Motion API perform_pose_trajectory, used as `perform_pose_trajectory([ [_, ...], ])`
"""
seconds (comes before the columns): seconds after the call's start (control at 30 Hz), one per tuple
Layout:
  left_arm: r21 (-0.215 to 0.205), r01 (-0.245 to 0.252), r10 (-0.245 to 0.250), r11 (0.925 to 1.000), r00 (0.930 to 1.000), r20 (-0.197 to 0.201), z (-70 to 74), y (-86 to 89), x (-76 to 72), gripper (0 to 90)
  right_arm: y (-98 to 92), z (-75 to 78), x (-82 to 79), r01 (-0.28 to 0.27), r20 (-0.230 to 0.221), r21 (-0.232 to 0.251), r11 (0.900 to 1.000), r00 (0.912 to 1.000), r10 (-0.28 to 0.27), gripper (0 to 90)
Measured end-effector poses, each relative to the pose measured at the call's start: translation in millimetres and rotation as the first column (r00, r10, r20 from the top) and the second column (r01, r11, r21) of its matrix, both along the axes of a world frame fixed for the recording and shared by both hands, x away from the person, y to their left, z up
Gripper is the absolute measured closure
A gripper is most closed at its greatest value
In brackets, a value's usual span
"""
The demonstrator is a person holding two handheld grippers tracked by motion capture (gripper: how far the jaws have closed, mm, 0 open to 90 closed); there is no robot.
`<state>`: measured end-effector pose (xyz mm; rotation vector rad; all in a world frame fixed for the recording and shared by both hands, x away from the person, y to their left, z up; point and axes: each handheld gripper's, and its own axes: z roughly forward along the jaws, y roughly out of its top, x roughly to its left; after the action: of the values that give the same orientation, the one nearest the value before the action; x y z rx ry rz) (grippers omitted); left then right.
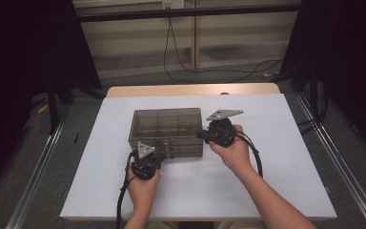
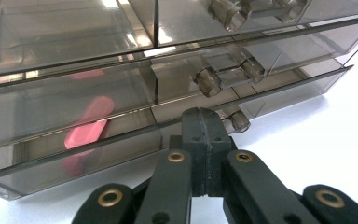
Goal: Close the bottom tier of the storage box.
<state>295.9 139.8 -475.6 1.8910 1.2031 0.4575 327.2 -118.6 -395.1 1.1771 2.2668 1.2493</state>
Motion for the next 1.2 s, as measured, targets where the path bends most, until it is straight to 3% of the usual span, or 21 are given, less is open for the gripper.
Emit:
perform_pose_trajectory([
  [1.2, 0.009, -0.019, 0.019, 0.9998, 0.9997, 0.016, -2.0, -2.9, 4.9, 90.0, 0.9, 0.3, 0.0, 0.002, 0.002, -0.004, 1.000, 1.0000, -0.002, 90.0],
])
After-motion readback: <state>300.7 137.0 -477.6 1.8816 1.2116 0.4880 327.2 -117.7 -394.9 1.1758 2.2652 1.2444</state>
